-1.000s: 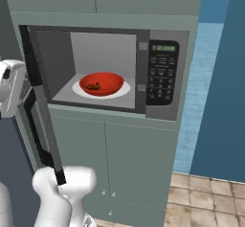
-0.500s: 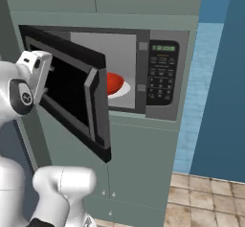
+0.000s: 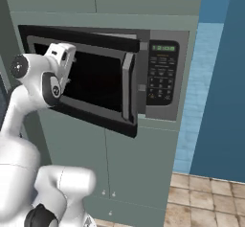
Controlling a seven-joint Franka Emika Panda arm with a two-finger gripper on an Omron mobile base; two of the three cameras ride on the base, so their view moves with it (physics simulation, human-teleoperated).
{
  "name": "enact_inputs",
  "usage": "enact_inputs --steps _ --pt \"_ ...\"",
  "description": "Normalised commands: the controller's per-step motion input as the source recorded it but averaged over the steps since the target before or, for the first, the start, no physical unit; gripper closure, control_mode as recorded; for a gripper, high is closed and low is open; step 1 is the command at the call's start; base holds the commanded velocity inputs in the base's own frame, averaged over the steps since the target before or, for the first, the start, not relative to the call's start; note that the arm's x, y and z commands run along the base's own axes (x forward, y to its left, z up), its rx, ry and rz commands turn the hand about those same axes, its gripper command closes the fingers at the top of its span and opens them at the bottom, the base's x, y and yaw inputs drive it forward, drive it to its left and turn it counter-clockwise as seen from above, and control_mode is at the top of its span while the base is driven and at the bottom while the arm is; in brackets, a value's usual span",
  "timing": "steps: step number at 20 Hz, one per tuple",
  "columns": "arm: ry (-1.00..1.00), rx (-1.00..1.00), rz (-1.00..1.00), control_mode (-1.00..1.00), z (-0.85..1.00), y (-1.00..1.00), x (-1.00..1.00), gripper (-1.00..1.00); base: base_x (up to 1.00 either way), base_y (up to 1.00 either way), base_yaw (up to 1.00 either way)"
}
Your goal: Remove the peach from the bowl and place it on the small plate. Then place the bowl with only the chicken drumstick in the microwave, close the door, and press the start button to microwave the chicken drumstick.
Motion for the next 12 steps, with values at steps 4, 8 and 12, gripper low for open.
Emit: enact_inputs --steps 4,8,12 --pt "-0.12 0.04 0.02 -1.00 0.00 -0.59 0.47 -1.00 0.00 0.00 0.00" --pt "-0.14 0.05 0.04 -1.00 0.01 -0.24 0.37 -1.00 0.00 0.00 0.00" --pt "-0.06 0.02 0.01 -1.00 0.12 0.00 0.43 -1.00 0.00 0.00 0.00"
